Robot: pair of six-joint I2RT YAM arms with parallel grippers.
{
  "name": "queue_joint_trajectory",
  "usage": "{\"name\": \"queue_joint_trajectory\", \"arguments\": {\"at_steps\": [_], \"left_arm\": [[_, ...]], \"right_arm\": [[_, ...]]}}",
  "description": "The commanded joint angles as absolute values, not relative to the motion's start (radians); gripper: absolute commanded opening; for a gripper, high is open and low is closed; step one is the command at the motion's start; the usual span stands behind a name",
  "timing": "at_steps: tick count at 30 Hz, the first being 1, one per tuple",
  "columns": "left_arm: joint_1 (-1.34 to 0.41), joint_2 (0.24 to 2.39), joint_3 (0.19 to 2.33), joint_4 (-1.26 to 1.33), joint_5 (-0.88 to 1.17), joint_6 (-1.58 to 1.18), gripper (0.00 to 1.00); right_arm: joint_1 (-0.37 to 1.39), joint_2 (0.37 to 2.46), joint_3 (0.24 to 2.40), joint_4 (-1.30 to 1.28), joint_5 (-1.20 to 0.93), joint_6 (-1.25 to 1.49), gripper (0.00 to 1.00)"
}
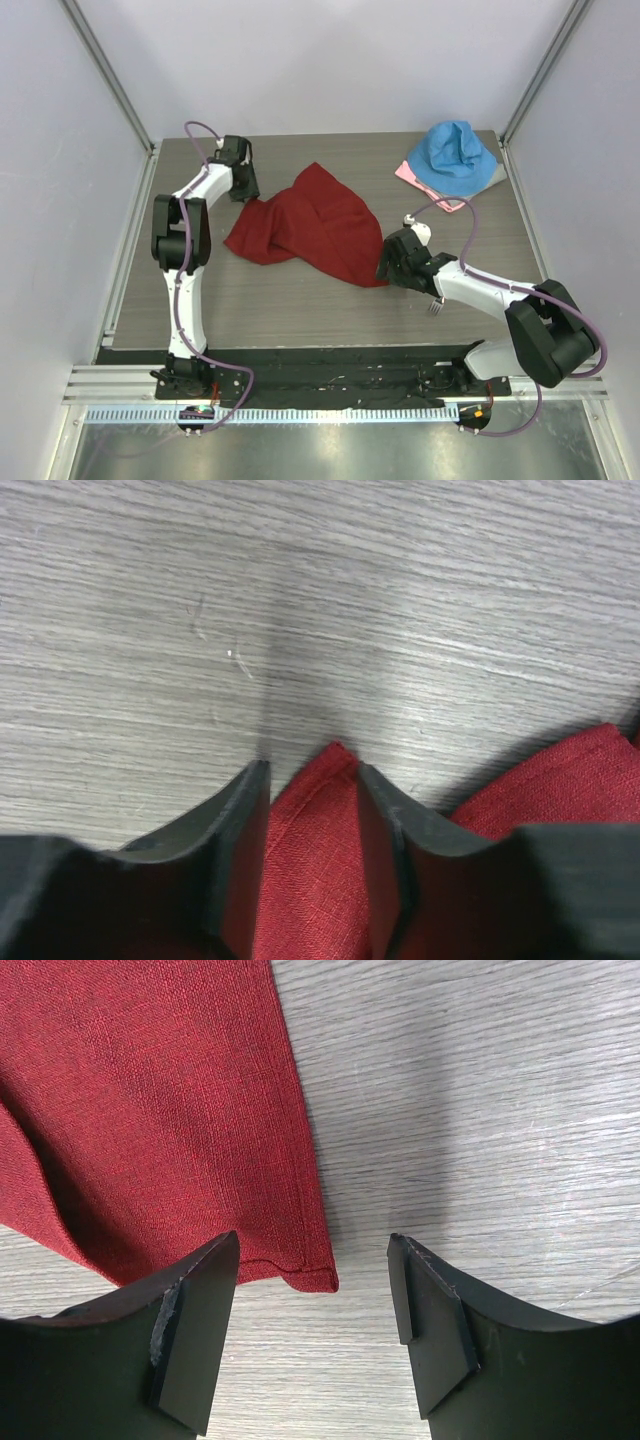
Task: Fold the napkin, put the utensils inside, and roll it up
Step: Flatten the napkin out
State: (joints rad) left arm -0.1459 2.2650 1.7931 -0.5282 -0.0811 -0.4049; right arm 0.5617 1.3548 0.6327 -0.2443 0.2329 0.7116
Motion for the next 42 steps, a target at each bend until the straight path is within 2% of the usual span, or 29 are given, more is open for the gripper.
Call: {"name": "queue_joint_trajectory", "arguments": {"at_steps": [1, 4, 5, 7, 8, 9, 13, 18, 24, 27, 29, 32, 42], "left_arm": [[-0.160, 2.255, 1.741, -0.561, -0.048, -0.394, 0.39], [-0.158, 2.263, 1.738, -0.563, -0.041, -0.391, 0.29], [-0.158, 2.267, 1.740, -0.564, -0.038, -0.390, 0.20], [-0.160, 2.267, 1.736, -0.568, -0.026, -0.388, 0.10], [-0.160, 2.263, 1.736, -0.566, -0.023, -0.388, 0.02], [-0.160, 2.260, 1.736, -0.565, -0.020, -0.387, 0.00], [-0.158, 2.220, 1.709, -0.522, -0.005, -0.402, 0.00], [-0.156, 2.085, 1.631, -0.431, -0.006, -0.429, 0.00], [-0.134, 1.919, 1.505, -0.327, -0.009, -0.452, 0.00], [-0.124, 1.844, 1.471, -0.307, -0.020, -0.456, 0.00], [-0.120, 1.793, 1.459, -0.302, -0.025, -0.456, 0.00], [-0.110, 1.718, 1.433, -0.287, -0.044, -0.456, 0.00], [-0.049, 1.354, 1.413, -0.224, -0.153, -0.428, 0.00]], "right_arm": [[0.571, 1.356, 0.660, -0.227, 0.250, 0.729, 0.69], [0.574, 1.356, 0.660, -0.226, 0.252, 0.732, 0.69], [0.574, 1.355, 0.658, -0.225, 0.252, 0.730, 0.69], [0.574, 1.355, 0.658, -0.224, 0.250, 0.730, 0.69], [0.575, 1.355, 0.658, -0.219, 0.242, 0.730, 0.68], [0.575, 1.356, 0.658, -0.221, 0.238, 0.729, 0.68], [0.578, 1.358, 0.652, -0.218, 0.227, 0.733, 0.65], [0.578, 1.371, 0.632, -0.192, 0.212, 0.744, 0.51], [0.578, 1.427, 0.647, -0.156, 0.198, 0.736, 0.44], [0.578, 1.448, 0.660, -0.150, 0.198, 0.721, 0.31], [0.577, 1.445, 0.672, -0.150, 0.206, 0.710, 0.14], [0.578, 1.413, 0.709, -0.179, 0.239, 0.670, 0.02], [0.578, 1.185, 0.989, -0.373, 0.521, 0.460, 0.01]]}}
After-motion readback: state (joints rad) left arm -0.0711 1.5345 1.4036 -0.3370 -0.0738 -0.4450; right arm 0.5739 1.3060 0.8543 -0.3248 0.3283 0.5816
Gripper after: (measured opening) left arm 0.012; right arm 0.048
